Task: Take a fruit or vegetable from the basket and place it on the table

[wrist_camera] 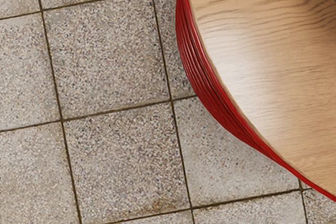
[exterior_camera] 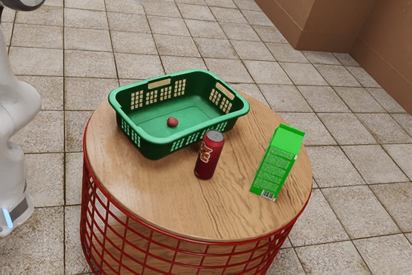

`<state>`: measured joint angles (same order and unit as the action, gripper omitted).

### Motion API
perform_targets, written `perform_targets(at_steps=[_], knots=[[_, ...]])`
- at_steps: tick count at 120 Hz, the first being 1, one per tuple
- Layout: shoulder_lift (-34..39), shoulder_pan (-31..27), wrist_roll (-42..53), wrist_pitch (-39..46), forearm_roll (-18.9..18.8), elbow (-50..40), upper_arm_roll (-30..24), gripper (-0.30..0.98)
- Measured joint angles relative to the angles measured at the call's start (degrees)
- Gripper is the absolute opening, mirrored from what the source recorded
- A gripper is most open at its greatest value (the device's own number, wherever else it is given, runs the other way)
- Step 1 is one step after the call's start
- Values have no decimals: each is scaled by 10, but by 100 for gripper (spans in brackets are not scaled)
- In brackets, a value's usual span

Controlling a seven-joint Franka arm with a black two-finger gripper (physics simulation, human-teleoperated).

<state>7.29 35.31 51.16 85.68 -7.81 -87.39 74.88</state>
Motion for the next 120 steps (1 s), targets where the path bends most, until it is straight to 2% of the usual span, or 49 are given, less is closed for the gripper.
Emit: perform_targets(at_steps=[18, 25, 29, 35, 39, 45, 53, 57, 64, 70, 80, 87, 98, 120], knots=[[0, -1, 39, 0, 1, 0, 1, 69], [-4, -1, 51, -8, -3, 34, -8, 69], [-4, -10, 57, -21, -15, 76, -49, 69], [-5, -6, 66, -35, -28, 120, -147, 69], [-17, 20, 72, -36, -34, 123, -198, 69], [-30, 86, 84, -21, -29, 81, -233, 68], [-9, 144, 99, 0, -13, 6, -241, 68], [33, 127, 103, 7, -18, -35, -253, 68], [139, 88, 102, 13, -62, -116, -324, 68], [186, 74, 101, 24, -89, -183, -350, 68], [207, 73, 100, 63, -117, -275, -342, 69], [203, 92, 99, 94, -128, -309, -307, 69], [196, 150, 98, 136, -140, -331, -247, 69], [189, 167, 95, 195, -149, -380, -224, 69]])
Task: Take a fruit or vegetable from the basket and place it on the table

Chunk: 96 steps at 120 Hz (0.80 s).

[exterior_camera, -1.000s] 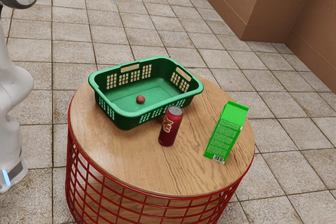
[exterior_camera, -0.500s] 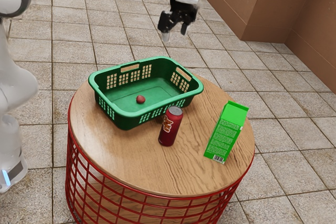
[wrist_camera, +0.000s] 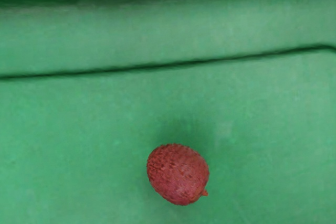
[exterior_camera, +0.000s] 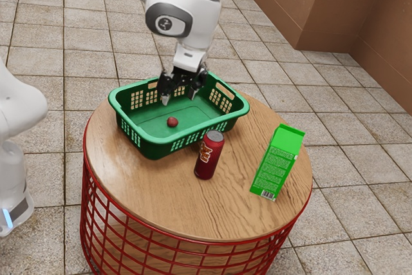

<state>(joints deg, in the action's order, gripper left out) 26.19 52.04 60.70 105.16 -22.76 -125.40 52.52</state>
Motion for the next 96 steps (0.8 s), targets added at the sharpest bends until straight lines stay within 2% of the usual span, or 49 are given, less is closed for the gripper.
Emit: perform_targets(at_steps=[14, 28, 44, 58, 72, 96], knots=[[7, -19, -2, 15, -2, -21, -11, 69], [34, -83, -4, 13, -3, -40, -66, 69], [50, -103, -6, 8, -3, -62, -81, 69], [58, -119, -10, 1, -3, -71, -121, 69], [82, -131, -14, -5, -3, -97, -131, 69], [85, -137, -23, -11, -3, -100, -128, 69]])
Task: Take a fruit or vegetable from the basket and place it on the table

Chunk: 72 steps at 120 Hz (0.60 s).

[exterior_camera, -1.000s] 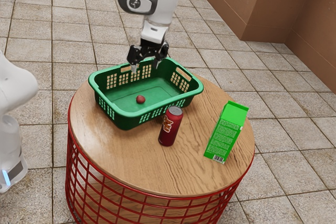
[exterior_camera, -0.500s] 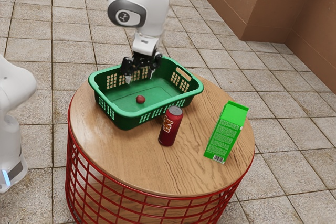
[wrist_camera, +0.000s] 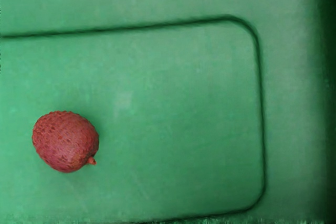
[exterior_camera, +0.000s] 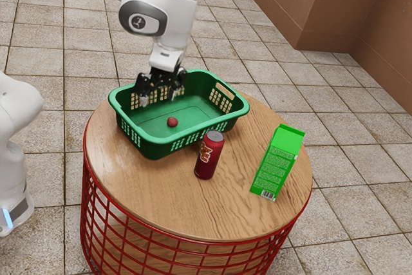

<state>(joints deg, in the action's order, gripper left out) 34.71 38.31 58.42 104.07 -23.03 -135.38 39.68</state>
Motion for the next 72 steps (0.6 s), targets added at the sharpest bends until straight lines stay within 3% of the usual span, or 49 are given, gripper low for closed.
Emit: perform_targets(at_steps=[72], knots=[[-2, 13, -17, 2, 1, -8, 1, 69]])
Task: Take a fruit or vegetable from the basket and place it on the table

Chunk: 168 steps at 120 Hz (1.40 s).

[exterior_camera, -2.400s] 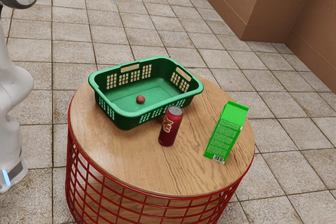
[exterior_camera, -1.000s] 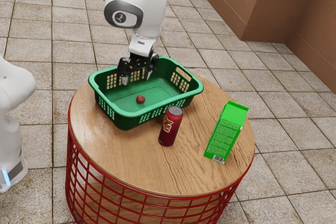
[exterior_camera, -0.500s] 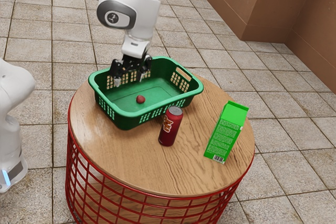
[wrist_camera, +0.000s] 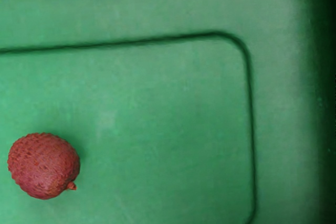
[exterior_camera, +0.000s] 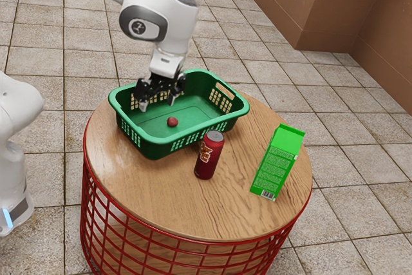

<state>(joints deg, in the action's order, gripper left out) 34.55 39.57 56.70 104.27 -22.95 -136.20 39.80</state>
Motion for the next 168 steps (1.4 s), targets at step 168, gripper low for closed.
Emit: perform_targets(at_steps=[168], knots=[[-111, 118, -12, 115, -30, 25, 127, 65]])
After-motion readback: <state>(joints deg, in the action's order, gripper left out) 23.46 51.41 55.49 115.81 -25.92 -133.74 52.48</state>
